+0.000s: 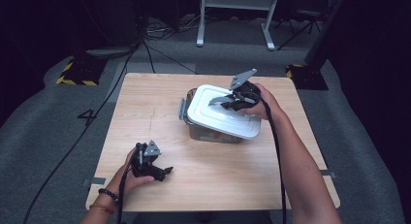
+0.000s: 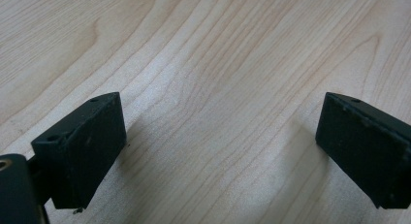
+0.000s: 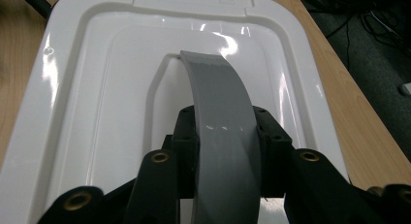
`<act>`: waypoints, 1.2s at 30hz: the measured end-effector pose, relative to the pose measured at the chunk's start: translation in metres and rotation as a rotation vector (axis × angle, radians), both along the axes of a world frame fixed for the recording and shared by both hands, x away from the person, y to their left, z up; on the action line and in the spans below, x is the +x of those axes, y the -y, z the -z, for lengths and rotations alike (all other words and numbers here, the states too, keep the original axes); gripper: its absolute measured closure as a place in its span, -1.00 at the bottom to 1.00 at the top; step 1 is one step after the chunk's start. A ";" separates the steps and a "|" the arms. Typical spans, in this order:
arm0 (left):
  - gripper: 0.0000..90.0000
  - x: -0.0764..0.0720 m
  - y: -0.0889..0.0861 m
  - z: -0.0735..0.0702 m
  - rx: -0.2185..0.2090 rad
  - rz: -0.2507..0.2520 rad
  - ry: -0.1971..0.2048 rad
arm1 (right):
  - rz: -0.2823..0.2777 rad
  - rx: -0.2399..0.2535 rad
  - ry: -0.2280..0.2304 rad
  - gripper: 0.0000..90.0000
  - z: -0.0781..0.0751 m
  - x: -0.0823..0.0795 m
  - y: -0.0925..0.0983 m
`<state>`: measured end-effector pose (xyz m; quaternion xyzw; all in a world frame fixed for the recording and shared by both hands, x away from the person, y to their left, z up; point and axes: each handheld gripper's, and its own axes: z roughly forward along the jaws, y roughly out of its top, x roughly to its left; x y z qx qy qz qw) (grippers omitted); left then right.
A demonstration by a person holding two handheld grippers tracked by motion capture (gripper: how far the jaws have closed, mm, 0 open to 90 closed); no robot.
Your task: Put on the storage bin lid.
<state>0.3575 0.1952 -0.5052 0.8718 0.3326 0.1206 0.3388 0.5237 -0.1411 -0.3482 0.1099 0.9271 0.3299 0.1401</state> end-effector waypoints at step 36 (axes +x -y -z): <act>-0.90 -0.002 -0.001 0.000 0.000 -0.001 0.002 | -0.137 -0.059 0.011 0.52 0.004 0.025 -0.020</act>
